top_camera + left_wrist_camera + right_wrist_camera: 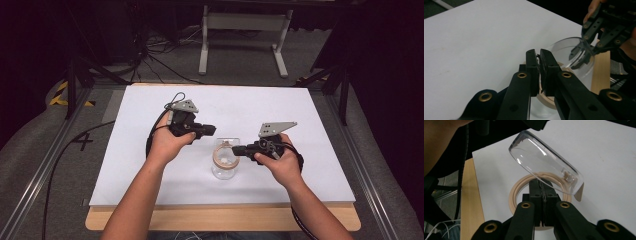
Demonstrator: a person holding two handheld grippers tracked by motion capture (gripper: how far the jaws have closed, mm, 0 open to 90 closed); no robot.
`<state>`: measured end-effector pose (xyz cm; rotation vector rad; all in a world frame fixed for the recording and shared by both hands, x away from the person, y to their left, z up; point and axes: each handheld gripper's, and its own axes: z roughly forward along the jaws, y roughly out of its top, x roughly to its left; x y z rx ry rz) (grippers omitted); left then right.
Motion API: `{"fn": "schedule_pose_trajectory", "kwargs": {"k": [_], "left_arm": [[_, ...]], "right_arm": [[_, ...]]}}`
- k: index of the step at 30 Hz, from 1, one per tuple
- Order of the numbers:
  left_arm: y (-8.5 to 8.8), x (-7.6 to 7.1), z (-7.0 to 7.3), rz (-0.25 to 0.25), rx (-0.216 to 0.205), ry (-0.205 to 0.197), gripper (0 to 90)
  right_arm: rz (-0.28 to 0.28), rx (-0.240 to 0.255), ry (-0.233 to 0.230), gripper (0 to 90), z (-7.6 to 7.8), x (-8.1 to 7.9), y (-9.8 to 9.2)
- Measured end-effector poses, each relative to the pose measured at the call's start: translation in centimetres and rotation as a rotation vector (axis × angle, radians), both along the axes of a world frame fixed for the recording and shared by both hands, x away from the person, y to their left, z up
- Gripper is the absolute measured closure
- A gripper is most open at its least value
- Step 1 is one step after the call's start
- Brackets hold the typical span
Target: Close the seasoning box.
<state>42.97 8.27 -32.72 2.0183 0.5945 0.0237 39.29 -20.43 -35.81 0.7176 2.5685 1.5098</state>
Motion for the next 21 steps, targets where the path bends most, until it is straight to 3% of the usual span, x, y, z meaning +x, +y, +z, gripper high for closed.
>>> {"fn": "schedule_pose_trajectory", "kwargs": {"k": [5,6,11,21], "left_arm": [[1.1,-1.6,-0.3,0.013,0.033,-0.005,85.4],[1.4,-1.8,-0.4,0.014,0.054,0.0,85.2],[2.9,-2.7,-1.5,0.024,0.069,0.023,84.7],[4.0,-3.0,-3.1,0.024,0.161,0.092,83.5]], "right_arm": [[0.024,-0.036,0.008,88.8,0.0,-0.3,0.1],[0.031,-0.043,0.01,88.7,0.0,-0.4,0.1],[0.062,-0.084,0.028,88.8,0.1,-0.9,0.5],[0.105,-0.154,0.058,89.1,0.2,-1.4,0.9]]}}
